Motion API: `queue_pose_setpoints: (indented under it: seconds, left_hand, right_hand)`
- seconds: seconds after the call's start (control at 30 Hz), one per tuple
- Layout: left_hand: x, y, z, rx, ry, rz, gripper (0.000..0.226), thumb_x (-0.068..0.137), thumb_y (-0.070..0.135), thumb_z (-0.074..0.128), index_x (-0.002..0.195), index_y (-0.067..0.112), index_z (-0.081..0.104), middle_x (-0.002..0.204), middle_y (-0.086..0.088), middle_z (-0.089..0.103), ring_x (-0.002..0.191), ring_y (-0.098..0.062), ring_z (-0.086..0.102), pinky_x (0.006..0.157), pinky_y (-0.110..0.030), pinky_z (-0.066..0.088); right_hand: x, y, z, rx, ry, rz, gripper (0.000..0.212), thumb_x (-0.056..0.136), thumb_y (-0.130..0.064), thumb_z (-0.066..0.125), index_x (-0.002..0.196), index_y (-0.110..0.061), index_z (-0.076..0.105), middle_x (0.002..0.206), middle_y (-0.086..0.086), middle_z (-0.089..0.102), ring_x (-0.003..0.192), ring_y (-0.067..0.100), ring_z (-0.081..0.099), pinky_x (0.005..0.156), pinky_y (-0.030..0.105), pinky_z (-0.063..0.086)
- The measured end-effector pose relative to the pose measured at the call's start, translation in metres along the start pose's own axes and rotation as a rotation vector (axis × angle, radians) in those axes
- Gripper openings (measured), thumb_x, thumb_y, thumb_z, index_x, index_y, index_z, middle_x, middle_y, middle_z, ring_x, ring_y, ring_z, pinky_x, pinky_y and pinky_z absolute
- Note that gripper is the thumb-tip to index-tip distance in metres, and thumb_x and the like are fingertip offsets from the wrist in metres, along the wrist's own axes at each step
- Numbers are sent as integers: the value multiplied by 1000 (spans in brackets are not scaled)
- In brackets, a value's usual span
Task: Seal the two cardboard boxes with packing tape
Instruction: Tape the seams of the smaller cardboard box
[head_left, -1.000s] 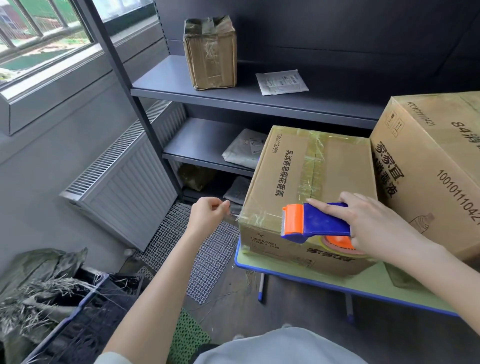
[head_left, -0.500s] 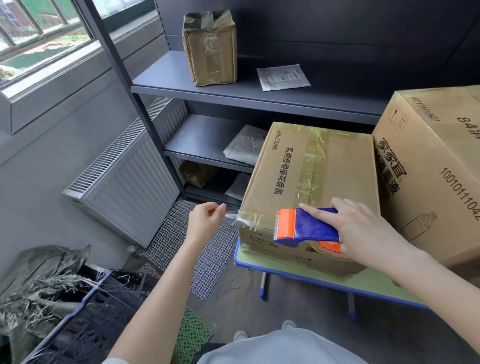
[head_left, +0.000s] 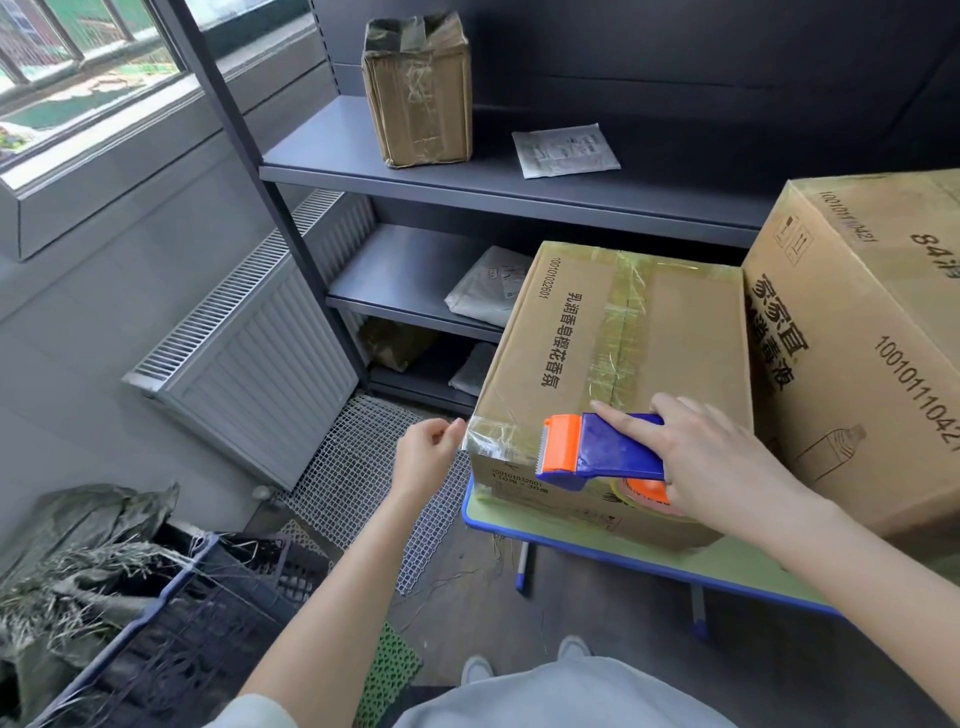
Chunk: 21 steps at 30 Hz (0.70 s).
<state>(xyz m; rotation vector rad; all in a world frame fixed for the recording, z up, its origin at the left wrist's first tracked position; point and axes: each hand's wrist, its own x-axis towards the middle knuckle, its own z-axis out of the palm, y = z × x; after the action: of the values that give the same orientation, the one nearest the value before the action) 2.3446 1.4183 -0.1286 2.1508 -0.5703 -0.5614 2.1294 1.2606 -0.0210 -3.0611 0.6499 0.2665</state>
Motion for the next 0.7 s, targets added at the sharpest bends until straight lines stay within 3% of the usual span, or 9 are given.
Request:
queue_pose_setpoints:
  seconds: [0.17,0.33,0.4,0.47,0.53,0.63,0.7]
  left_hand:
    - [4,1,6,43,-100,-91,43,97,38,45,67,8,47,58,-5,43,48,-13,30,46,-26,24]
    - [3,5,-3,124,-285,-228,52,88,53,52,53,18,36,49,4,34,42,-10,26,41,-20,24]
    - [-5,3,3,133,-170,-192,35,91,40,57,68,15,48,63,3,49,55,-12,43,50,-22,36]
    - [-15,7,9,73,91,-32,11,95,16,51,88,11,57,85,-2,60,76,-17,54,65,-26,42]
    - [-28,19,10,49,229,286,19,90,2,47,100,9,62,98,0,63,93,-16,56,81,-25,43]
    - [-43,25,16,324,180,809,38,76,11,52,111,7,66,114,0,66,112,-14,55,102,-25,35]
    - [-48,20,27,517,158,955,45,74,23,69,114,3,66,120,-7,65,117,-21,58,103,-37,42]
  right_hand:
    - [3,-2,-2,-37,0,-16,83,89,-37,52,147,-36,-8,96,-1,28,88,16,31,74,26,28]
    - [3,-4,2,-117,27,-37,83,88,-34,51,149,-24,-3,111,1,40,101,18,37,80,27,28]
    - [2,-1,2,-147,34,-36,81,88,-39,51,149,-23,0,115,2,41,105,19,39,84,28,30]
    - [0,3,2,-131,48,-34,81,88,-44,50,149,-26,1,116,1,41,105,18,39,84,27,31]
    - [-1,5,3,-103,54,-45,80,88,-45,50,148,-31,-1,112,1,40,101,17,39,81,26,30]
    - [-3,9,3,-83,50,-63,75,90,-45,47,145,-44,-4,99,-1,33,87,14,30,73,25,26]
    - [-3,11,4,-84,51,-64,71,92,-42,46,143,-48,-2,93,-2,25,83,13,25,71,25,24]
